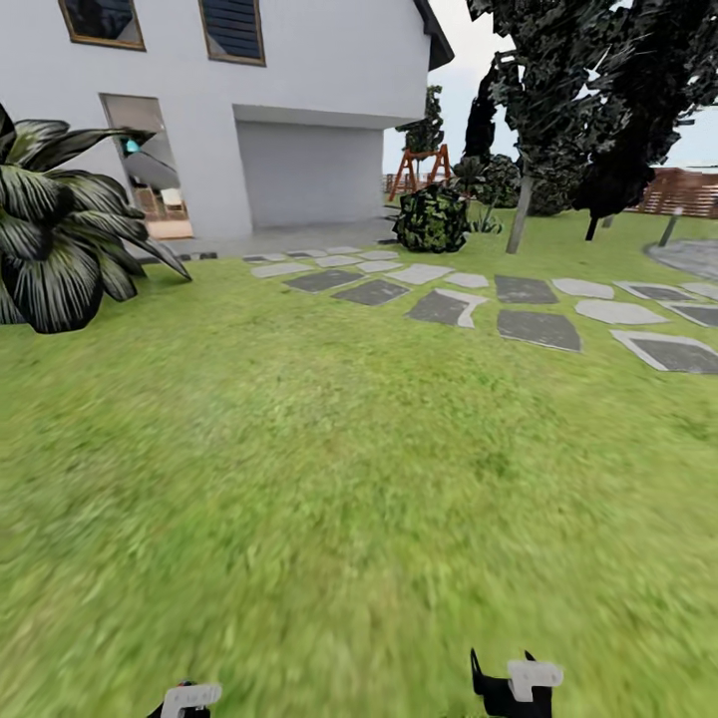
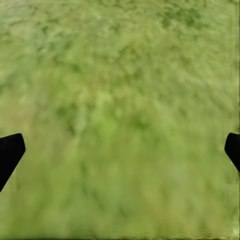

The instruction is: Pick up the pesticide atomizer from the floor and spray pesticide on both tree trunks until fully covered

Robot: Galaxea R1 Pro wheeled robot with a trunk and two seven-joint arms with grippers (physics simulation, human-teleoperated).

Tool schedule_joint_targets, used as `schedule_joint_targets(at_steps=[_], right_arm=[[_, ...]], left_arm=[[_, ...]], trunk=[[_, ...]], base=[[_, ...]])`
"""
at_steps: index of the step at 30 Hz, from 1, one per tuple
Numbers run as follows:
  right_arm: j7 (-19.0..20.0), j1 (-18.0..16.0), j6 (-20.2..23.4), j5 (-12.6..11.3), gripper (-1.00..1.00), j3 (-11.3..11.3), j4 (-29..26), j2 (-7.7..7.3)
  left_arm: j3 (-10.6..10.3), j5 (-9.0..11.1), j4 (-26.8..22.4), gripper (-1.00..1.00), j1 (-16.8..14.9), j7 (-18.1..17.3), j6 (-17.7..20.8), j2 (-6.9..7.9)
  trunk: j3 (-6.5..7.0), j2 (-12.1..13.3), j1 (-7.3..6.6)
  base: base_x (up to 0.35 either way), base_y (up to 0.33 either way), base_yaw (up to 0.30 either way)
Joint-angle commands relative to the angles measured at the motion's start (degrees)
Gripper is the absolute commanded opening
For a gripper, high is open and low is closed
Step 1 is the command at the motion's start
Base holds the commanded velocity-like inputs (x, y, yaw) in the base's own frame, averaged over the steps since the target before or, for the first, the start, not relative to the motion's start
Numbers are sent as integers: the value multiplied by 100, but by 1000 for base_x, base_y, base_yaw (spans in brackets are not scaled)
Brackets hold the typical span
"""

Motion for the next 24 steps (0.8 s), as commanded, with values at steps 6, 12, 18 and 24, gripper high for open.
schedule_joint_targets(at_steps=[6,12,18,24], right_arm=[[0,0,0,-1,100,0,-2,0],[0,0,0,-1,100,0,-3,0],[0,0,0,-1,100,0,-6,0],[0,0,0,-2,100,0,0,-1]], left_arm=[[0,0,-1,-100,-2,0,0,0],[0,0,-1,-100,0,0,0,0],[0,0,-1,-100,1,0,0,0],[0,0,-1,-100,-2,0,0,0]], trunk=[[0,0,0],[0,0,0],[-12,0,0],[-49,0,0]], base=[[0,-276,-300],[0,-276,-300],[0,-276,-292],[0,-276,-235]])
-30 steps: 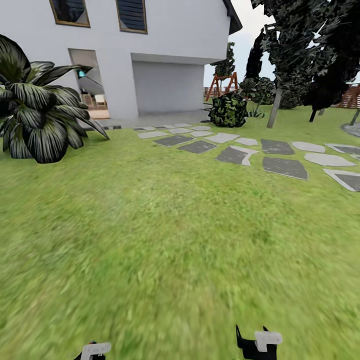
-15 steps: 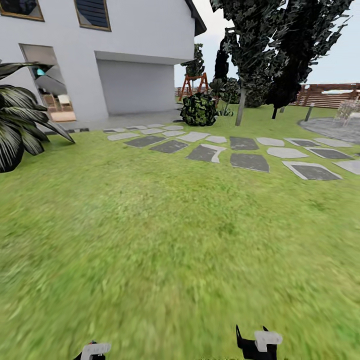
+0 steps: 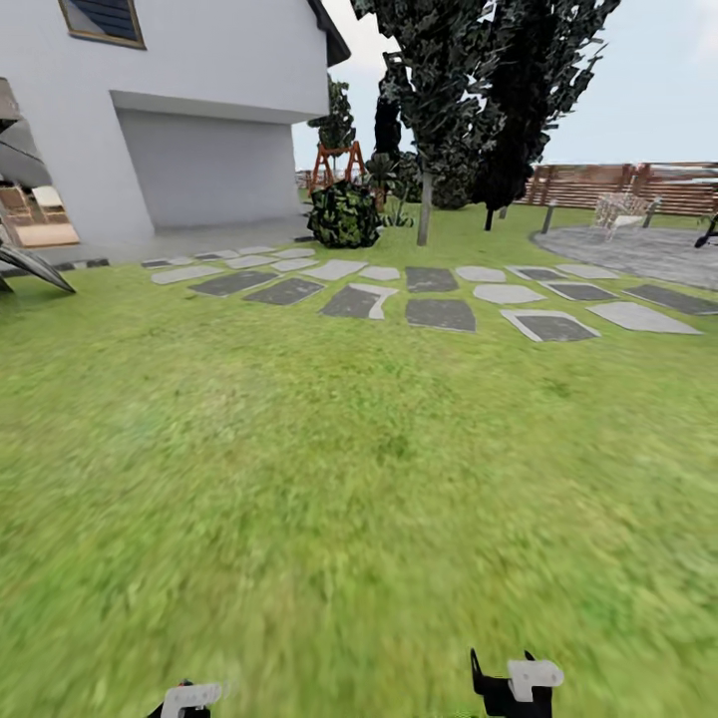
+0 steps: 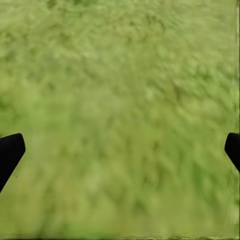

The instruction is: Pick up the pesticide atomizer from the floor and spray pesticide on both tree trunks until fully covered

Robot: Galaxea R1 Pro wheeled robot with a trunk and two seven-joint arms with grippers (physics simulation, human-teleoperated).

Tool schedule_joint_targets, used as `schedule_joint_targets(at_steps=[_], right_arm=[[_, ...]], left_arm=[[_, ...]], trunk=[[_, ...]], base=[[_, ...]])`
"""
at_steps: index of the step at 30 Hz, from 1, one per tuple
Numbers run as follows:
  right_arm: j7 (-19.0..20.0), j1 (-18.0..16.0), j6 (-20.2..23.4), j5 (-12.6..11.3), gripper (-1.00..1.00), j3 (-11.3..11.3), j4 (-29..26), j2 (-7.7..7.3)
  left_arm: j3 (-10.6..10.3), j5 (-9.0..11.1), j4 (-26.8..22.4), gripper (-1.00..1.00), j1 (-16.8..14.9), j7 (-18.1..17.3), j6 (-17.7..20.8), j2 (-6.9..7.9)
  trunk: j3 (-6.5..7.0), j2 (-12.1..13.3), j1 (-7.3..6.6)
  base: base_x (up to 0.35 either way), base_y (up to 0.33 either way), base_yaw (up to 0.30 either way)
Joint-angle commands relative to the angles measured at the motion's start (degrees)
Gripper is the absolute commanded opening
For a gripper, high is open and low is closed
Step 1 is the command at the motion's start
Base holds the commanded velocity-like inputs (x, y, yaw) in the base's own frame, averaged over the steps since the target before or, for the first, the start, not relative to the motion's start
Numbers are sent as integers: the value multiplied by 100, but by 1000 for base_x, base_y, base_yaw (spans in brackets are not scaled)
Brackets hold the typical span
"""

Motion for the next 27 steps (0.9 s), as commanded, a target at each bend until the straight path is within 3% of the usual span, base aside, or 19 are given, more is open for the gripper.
schedule_joint_targets(at_steps=[1,27], right_arm=[[0,0,0,-1,100,0,0,0],[0,0,0,2,100,0,1,1]], left_arm=[[0,0,-1,-100,-1,0,0,0],[0,0,-1,-100,2,0,0,0]], trunk=[[-7,0,0],[-187,0,0]], base=[[0,-276,-221],[0,-276,-219]])
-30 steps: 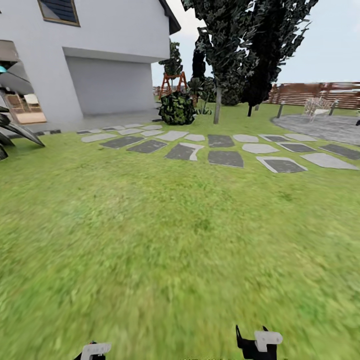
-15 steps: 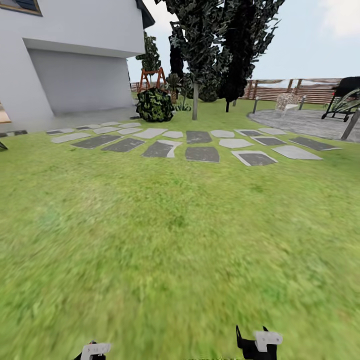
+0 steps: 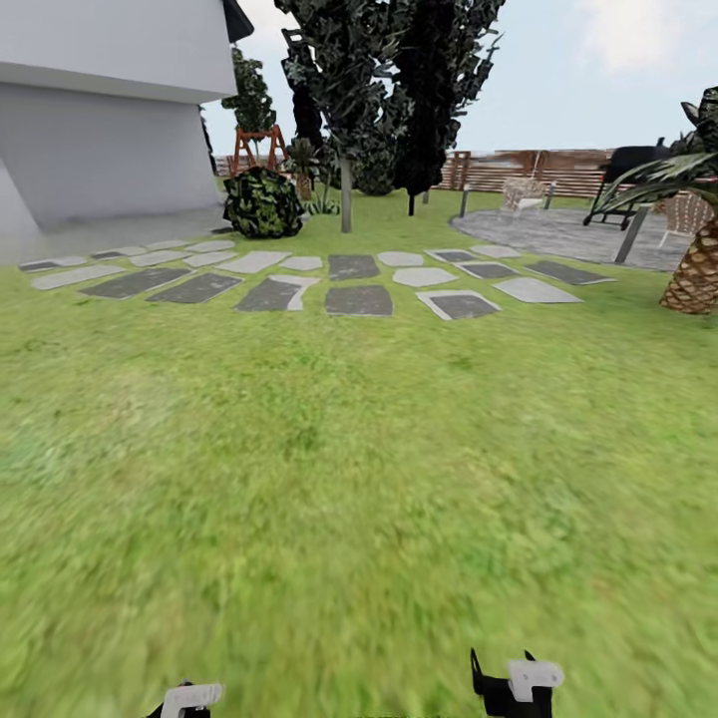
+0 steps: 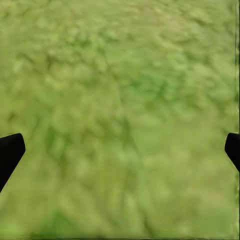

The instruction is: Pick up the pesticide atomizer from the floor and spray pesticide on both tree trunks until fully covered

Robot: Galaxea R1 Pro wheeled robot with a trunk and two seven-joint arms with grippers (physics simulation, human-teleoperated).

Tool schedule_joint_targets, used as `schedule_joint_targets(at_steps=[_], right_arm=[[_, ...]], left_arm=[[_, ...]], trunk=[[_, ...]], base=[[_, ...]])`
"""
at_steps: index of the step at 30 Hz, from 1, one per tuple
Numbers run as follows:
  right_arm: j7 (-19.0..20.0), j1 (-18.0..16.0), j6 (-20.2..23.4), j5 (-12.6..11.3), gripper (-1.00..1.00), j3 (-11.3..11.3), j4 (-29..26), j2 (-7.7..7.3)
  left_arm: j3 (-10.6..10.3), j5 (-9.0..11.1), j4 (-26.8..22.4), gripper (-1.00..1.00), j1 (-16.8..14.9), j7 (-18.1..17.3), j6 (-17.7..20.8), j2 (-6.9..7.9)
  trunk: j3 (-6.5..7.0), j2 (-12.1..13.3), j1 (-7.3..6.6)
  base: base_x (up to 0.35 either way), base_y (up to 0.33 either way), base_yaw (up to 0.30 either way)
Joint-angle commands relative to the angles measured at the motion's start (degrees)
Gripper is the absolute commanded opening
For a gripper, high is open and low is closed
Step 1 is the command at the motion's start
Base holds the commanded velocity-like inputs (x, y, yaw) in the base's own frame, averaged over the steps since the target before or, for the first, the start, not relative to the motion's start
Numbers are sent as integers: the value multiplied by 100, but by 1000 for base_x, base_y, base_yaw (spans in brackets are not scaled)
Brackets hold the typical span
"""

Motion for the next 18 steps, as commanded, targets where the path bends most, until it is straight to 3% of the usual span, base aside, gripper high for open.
schedule_joint_targets(at_steps=[1,18], right_arm=[[0,0,0,-2,100,0,0,0],[0,0,0,-3,100,0,-2,0]], left_arm=[[0,0,-1,-100,-1,0,0,0],[0,0,-1,-100,-2,0,0,0]], trunk=[[-7,0,0],[-128,0,0]], base=[[0,-276,-207],[0,-276,-206]])
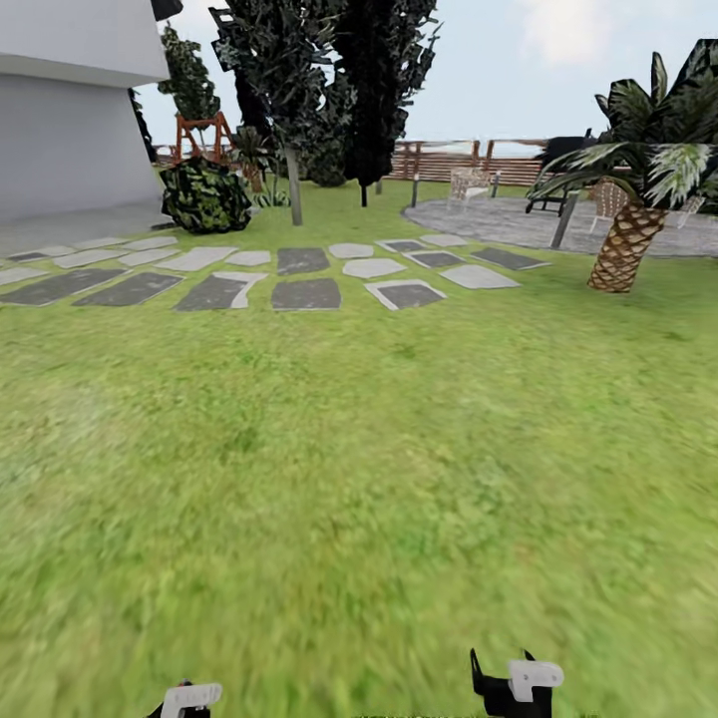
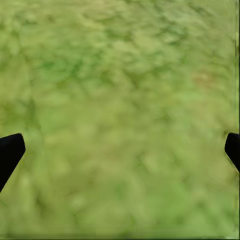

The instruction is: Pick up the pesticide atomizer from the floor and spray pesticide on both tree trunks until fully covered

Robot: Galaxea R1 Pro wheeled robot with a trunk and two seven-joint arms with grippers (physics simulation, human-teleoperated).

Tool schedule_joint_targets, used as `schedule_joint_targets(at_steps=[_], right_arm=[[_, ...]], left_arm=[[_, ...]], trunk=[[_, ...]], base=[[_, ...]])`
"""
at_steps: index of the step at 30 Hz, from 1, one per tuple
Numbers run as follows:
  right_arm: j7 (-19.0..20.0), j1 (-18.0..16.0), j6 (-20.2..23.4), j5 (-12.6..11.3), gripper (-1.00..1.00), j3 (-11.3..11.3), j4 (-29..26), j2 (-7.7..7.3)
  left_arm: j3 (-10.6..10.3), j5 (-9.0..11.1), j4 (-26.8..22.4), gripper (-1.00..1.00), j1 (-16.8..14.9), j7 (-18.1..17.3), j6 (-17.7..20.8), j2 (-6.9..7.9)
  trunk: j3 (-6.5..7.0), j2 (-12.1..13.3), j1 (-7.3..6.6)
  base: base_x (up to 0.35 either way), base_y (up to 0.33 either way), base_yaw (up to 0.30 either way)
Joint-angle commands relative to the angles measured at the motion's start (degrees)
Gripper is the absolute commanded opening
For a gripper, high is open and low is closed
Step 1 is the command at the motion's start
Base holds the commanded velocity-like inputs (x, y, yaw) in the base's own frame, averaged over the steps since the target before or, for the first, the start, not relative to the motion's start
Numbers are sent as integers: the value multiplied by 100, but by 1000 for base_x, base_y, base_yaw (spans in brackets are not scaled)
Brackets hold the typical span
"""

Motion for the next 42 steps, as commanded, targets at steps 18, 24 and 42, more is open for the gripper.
schedule_joint_targets(at_steps=[18,24,42], right_arm=[[0,0,0,2,100,0,2,0],[0,0,0,4,100,0,2,0],[0,0,0,0,100,0,2,0]], left_arm=[[0,1,-1,-100,2,0,0,0],[0,1,-1,-100,2,0,0,0],[0,1,-1,-100,1,0,0,0]], trunk=[[-128,0,0],[-171,0,0],[-299,0,0]], base=[[0,-276,-206],[0,-276,-206],[0,-276,-206]])
